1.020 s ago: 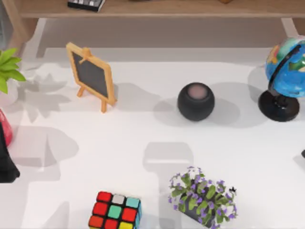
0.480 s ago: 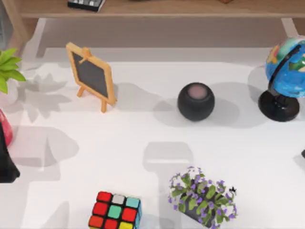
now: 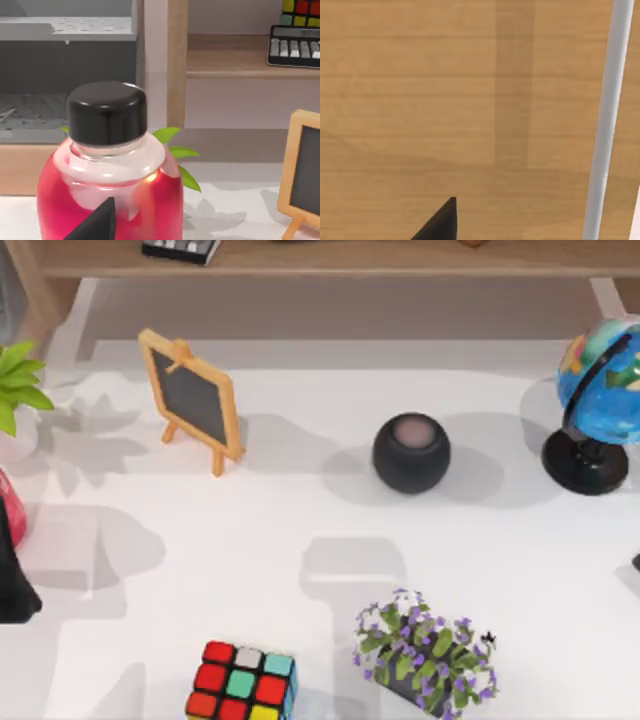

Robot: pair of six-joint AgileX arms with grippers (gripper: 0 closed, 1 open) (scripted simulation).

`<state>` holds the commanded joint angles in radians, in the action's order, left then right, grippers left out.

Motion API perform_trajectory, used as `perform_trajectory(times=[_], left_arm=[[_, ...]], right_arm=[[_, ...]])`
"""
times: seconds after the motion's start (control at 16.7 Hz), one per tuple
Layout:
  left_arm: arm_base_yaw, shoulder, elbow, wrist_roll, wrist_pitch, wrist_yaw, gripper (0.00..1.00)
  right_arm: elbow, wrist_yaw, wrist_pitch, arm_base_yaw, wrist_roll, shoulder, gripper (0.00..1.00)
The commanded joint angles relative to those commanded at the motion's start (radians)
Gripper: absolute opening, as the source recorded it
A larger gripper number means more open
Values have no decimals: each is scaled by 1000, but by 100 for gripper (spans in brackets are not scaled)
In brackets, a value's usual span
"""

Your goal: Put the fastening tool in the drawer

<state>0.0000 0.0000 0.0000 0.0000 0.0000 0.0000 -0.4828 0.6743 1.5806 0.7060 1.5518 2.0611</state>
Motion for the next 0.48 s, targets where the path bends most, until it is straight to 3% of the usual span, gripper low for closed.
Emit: perform_trajectory(times=[0.48], left_arm=[[0, 0, 0, 0, 0, 0, 100]], right_arm=[[10, 10, 9, 8, 1, -3, 100]])
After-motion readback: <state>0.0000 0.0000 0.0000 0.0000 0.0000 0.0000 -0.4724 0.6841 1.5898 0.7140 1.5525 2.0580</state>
